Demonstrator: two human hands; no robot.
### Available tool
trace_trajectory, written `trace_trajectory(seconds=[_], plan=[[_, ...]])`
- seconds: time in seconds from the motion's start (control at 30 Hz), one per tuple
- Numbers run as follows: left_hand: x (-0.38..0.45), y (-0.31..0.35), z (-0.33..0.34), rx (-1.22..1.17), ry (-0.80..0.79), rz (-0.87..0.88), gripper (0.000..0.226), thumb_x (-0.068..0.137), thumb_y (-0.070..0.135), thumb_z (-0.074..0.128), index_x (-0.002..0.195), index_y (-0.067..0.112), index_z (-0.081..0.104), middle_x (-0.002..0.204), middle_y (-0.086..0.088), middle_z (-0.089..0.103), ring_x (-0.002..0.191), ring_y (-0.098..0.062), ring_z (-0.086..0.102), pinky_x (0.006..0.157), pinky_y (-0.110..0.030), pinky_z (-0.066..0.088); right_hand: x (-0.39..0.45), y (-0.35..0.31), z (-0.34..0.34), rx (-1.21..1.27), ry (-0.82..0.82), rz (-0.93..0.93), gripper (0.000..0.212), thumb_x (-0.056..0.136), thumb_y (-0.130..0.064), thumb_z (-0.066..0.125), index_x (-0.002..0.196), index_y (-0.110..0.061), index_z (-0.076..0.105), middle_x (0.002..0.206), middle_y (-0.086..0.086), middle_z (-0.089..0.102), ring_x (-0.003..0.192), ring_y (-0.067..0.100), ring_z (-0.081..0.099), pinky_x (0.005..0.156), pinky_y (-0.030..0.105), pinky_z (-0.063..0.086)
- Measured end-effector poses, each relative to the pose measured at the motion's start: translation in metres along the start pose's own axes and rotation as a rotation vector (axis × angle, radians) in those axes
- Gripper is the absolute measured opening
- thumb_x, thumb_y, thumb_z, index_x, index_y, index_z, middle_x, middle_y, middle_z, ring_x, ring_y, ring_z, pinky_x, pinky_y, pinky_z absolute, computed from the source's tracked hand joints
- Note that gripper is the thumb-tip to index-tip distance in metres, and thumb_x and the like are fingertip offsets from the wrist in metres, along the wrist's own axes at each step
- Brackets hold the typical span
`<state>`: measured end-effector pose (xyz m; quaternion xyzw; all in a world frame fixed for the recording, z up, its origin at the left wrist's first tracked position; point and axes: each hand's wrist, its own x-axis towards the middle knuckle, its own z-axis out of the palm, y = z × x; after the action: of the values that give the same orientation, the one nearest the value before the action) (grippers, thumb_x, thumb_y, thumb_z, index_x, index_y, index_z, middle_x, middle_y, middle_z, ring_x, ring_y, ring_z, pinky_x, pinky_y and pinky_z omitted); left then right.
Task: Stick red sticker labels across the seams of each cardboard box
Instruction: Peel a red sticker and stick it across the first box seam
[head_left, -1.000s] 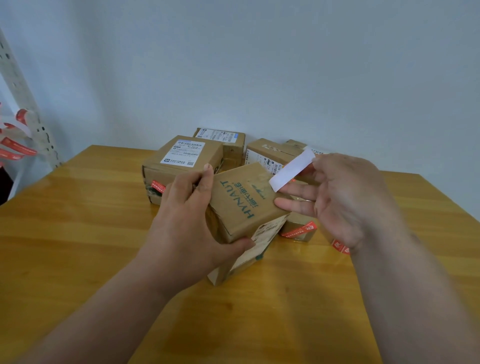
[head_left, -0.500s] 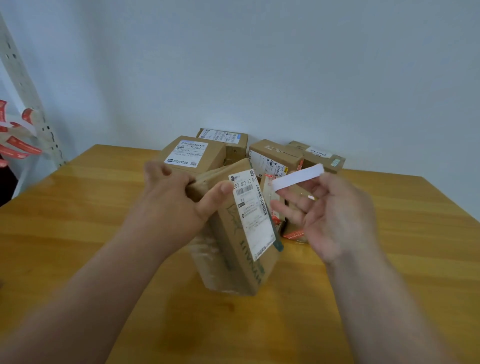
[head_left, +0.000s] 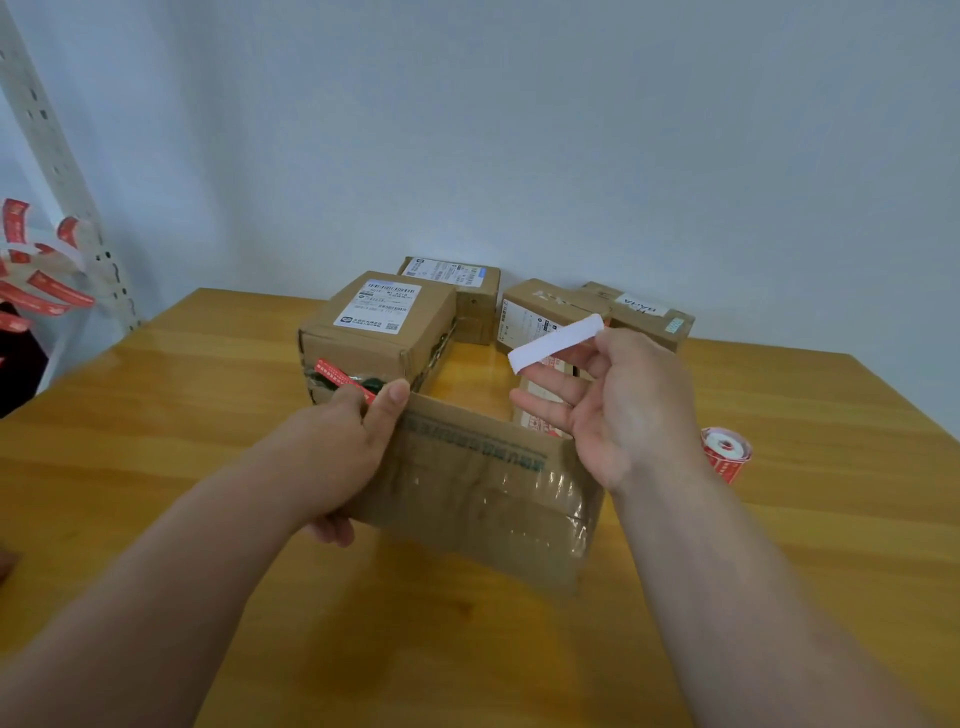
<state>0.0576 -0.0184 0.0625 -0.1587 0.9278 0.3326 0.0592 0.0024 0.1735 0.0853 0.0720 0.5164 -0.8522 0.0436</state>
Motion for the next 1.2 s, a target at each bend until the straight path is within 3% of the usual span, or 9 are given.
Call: trace_trajectory(seconds=[0.13, 0.3, 0.4, 0.5, 0.6, 0.8, 0.97, 1.07, 1.2], plan=[[0.002, -0.004, 0.006, -0.061, -0.058, -0.012, 0.06, 0.092, 0.065, 0.018, 0.131, 0.027, 0.043, 0.082, -0.018, 0.065, 0.053, -0.032, 0.069, 0.049, -0.037, 0.059, 0.0, 0.005, 0.009, -0.181, -0.012, -0.029, 0.03, 0.099, -0.012, 0.033, 0.121, -0.009, 0.054, 0.087, 0.009, 0.063, 0.081, 0.033, 0.074, 0.076, 0.054, 0.059], [0.008, 0.0, 0.014, -0.034, -0.177, -0.033, 0.049, 0.101, 0.051, 0.024, 0.134, 0.021, 0.044, 0.072, -0.016, 0.066, 0.046, -0.02, 0.061, 0.041, -0.026, 0.049, -0.005, 0.003, 0.0, -0.344, 0.05, -0.159, 0.02, 0.103, -0.017, 0.034, 0.105, -0.02, 0.054, 0.103, 0.007, 0.067, 0.079, 0.023, 0.074, 0.078, 0.049, 0.06], [0.012, -0.004, 0.014, 0.144, 0.04, 0.082, 0.049, 0.097, 0.055, 0.035, 0.132, 0.023, 0.047, 0.096, -0.002, 0.066, 0.071, -0.015, 0.06, 0.059, -0.03, 0.051, -0.015, 0.008, -0.012, -0.516, 0.079, -0.281, 0.022, 0.102, -0.02, 0.035, 0.09, -0.026, 0.052, 0.099, 0.002, 0.067, 0.076, 0.017, 0.074, 0.077, 0.048, 0.06], [0.0, 0.01, 0.009, -0.006, 0.282, 0.31, 0.031, 0.09, 0.054, 0.05, 0.105, 0.029, 0.059, 0.084, 0.008, 0.06, 0.074, -0.009, 0.054, 0.059, -0.026, 0.041, -0.027, 0.017, -0.021, -0.837, 0.083, -0.505, 0.02, 0.099, -0.031, 0.035, 0.085, -0.034, 0.049, 0.094, -0.003, 0.066, 0.083, 0.017, 0.068, 0.072, 0.046, 0.058], [-0.022, 0.035, 0.006, -0.452, 0.065, 0.438, 0.037, 0.077, 0.061, 0.056, 0.083, 0.026, 0.067, 0.078, 0.001, 0.067, 0.076, -0.016, 0.063, 0.067, -0.03, 0.048, -0.047, 0.024, -0.022, -1.033, 0.013, -0.721, 0.019, 0.099, -0.035, 0.036, 0.084, -0.029, 0.045, 0.073, -0.009, 0.056, 0.063, 0.003, 0.055, 0.052, 0.019, 0.041], [-0.032, 0.04, 0.015, -0.69, -0.177, 0.426, 0.048, 0.069, 0.061, 0.06, 0.084, 0.017, 0.072, 0.083, 0.001, 0.071, 0.083, -0.014, 0.065, 0.076, -0.037, 0.049, -0.065, 0.043, -0.02, -1.307, -0.142, -1.037, 0.026, 0.099, -0.034, 0.033, 0.098, -0.018, 0.054, 0.095, -0.004, 0.056, 0.07, 0.016, 0.054, 0.053, 0.036, 0.047], [-0.025, 0.033, 0.013, -0.809, -0.159, 0.335, 0.015, 0.086, 0.026, 0.066, 0.08, 0.016, 0.075, 0.078, -0.003, 0.071, 0.073, -0.011, 0.064, 0.071, -0.034, 0.046, -0.065, 0.046, -0.024, -1.364, -0.199, -1.028, 0.033, 0.097, -0.031, 0.038, 0.116, -0.016, 0.062, 0.12, 0.001, 0.058, 0.102, 0.019, 0.058, 0.075, 0.042, 0.053], [-0.023, 0.031, 0.011, -0.817, -0.153, 0.289, 0.017, 0.09, 0.019, 0.062, 0.08, 0.012, 0.073, 0.075, -0.005, 0.071, 0.072, -0.013, 0.067, 0.068, -0.031, 0.046, -0.064, 0.042, -0.025, -1.318, -0.198, -1.014, 0.026, 0.094, -0.029, 0.045, 0.114, -0.021, 0.061, 0.122, -0.007, 0.057, 0.11, 0.009, 0.055, 0.085, 0.035, 0.052], [-0.02, 0.03, 0.004, -0.791, -0.167, 0.26, 0.015, 0.09, 0.022, 0.062, 0.081, 0.014, 0.071, 0.079, -0.004, 0.073, 0.075, -0.014, 0.069, 0.066, -0.031, 0.05, -0.061, 0.027, -0.025, -1.057, -0.082, -0.635, 0.019, 0.092, -0.043, 0.053, 0.108, -0.035, 0.055, 0.108, -0.027, 0.056, 0.102, -0.009, 0.054, 0.076, 0.014, 0.049]])
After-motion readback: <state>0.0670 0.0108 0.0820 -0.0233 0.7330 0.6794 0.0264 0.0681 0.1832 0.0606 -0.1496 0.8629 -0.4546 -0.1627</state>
